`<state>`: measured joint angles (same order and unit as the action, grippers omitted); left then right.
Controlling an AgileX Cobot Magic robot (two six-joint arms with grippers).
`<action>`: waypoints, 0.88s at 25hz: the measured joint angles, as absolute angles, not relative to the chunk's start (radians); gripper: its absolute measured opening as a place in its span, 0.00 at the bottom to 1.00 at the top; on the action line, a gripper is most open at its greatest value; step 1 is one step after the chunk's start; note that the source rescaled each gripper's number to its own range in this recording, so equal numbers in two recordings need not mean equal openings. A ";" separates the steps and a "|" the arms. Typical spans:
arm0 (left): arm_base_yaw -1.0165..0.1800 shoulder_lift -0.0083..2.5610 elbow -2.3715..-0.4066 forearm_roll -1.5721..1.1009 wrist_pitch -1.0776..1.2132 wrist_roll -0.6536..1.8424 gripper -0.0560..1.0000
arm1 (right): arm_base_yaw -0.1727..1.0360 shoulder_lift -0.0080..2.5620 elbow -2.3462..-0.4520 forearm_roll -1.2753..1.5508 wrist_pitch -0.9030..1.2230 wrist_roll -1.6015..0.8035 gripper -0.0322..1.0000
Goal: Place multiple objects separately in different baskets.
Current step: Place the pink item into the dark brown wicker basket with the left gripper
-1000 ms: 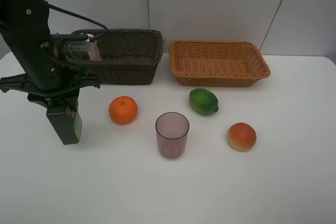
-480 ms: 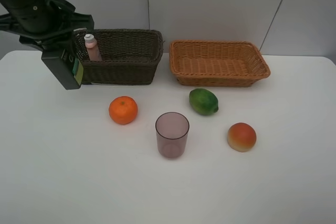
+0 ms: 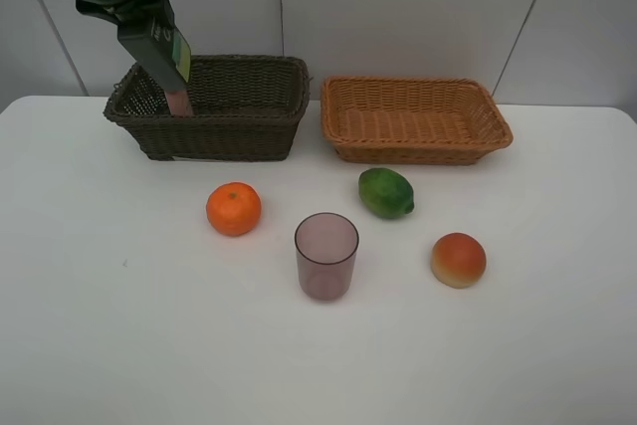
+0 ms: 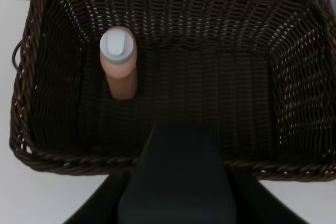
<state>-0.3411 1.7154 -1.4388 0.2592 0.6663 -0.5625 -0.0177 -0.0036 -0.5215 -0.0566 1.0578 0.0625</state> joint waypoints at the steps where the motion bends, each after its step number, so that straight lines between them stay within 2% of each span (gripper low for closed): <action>1: -0.341 1.740 -1.461 0.259 0.662 -0.561 0.51 | -0.018 -0.004 -0.522 -0.057 1.058 0.062 0.79; 11: -0.341 1.944 -1.609 0.259 0.573 -0.516 0.51 | -0.018 -0.004 -0.522 -0.057 1.058 0.062 0.79; 22: -0.341 2.115 -1.624 0.259 0.354 -0.512 0.51 | -0.018 -0.004 -0.522 -0.057 1.058 0.062 0.79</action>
<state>-0.3411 2.1146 -1.6242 0.2592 0.3536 -0.5117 -0.0177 -0.0036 -0.5215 -0.0566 1.0578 0.0625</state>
